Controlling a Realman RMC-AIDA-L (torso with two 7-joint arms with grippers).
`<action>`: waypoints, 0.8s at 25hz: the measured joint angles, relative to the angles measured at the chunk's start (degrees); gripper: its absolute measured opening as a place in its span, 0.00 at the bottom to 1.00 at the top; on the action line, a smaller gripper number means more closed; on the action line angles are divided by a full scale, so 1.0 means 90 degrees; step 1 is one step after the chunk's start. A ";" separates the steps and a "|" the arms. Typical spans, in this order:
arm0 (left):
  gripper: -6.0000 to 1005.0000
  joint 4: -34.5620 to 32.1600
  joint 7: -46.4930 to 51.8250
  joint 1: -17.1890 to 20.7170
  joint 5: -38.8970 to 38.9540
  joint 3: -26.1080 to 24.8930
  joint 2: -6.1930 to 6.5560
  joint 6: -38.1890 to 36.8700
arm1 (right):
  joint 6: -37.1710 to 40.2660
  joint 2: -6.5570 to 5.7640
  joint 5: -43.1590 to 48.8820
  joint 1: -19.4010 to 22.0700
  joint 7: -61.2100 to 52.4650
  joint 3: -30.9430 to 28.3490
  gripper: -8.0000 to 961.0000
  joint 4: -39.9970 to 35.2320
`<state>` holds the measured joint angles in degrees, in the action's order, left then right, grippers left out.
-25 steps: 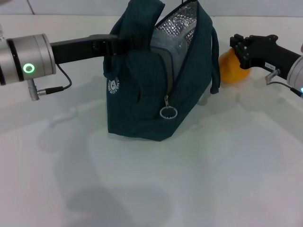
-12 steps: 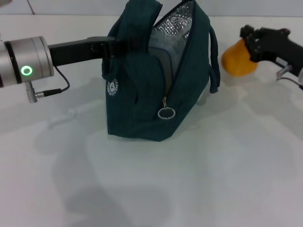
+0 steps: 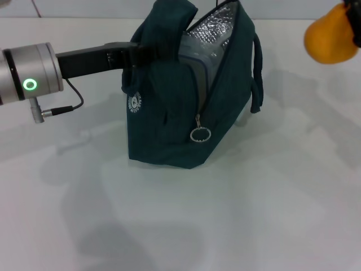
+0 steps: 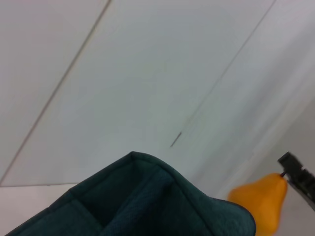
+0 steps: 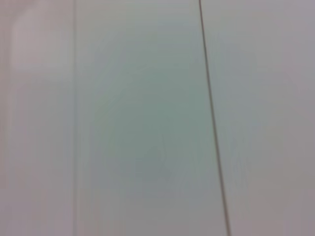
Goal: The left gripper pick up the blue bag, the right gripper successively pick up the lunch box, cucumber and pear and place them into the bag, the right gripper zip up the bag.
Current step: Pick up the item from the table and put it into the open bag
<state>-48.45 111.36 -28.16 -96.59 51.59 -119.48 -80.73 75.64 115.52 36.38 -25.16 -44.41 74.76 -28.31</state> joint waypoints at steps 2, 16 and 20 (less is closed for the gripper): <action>0.07 -0.0006 0.0000 0.0010 0.0048 0.0002 -0.0002 -0.0087 | 0.0257 -0.0004 -0.0002 -0.0050 -0.0047 -0.0014 0.05 -0.0022; 0.07 0.0034 -0.0064 -0.0042 0.0173 0.0109 -0.0016 -0.0145 | 0.0257 0.0061 0.0035 -0.1488 -0.0313 0.0636 0.05 0.0340; 0.07 0.0036 -0.0067 -0.0052 0.0182 0.0177 -0.0016 -0.0119 | 0.0170 0.0073 -0.0013 -0.1695 -0.0334 0.1035 0.05 0.0344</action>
<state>-48.12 110.76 -28.63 -94.96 53.18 -119.62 -81.79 77.17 116.17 36.26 -40.41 -47.42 84.07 -25.21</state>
